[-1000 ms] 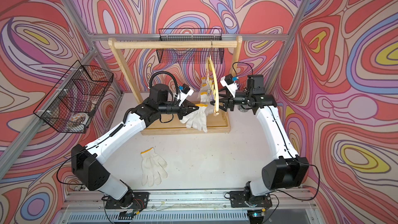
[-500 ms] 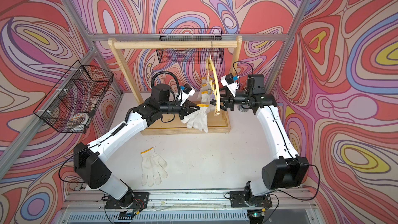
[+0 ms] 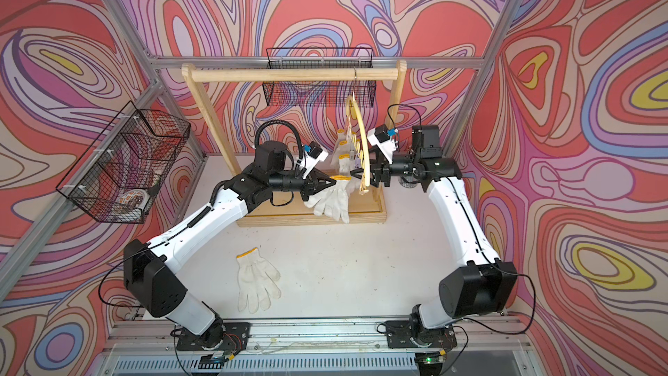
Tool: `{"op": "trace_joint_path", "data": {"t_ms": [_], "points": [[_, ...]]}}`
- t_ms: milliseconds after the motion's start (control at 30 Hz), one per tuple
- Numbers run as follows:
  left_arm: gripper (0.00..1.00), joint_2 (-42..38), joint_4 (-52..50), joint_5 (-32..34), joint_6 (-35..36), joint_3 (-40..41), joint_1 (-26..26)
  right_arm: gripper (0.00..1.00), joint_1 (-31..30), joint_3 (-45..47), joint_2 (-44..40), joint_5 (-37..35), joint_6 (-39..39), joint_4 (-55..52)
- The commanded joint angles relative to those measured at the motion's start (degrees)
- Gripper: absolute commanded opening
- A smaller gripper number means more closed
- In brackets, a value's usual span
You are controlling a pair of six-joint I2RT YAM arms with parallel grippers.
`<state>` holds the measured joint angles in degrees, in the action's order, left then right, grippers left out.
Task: Clip the gloves onto a hanger to dry
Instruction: Open the clamp at the hanger.
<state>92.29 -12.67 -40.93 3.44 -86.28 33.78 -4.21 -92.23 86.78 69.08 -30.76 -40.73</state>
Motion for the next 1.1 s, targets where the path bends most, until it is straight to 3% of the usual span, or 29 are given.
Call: {"op": "trace_joint_path", "data": {"t_ms": [0, 567, 1067], "points": [[0.0, 0.0, -0.25, -0.78, 1.24, -1.35, 0.22, 0.6, -0.27, 0.64, -0.59, -0.52, 0.02, 0.19], [0.0, -0.34, -0.63, -0.36, 1.29, -1.42, 0.58, 0.45, -0.29, 2.77, -2.46, -1.45, 4.77, 6.3], [0.0, -1.03, -0.61, 0.32, 1.5, -0.74, 0.94, 0.39, -0.28, 3.79, -3.48, -1.03, 6.22, 7.74]]}}
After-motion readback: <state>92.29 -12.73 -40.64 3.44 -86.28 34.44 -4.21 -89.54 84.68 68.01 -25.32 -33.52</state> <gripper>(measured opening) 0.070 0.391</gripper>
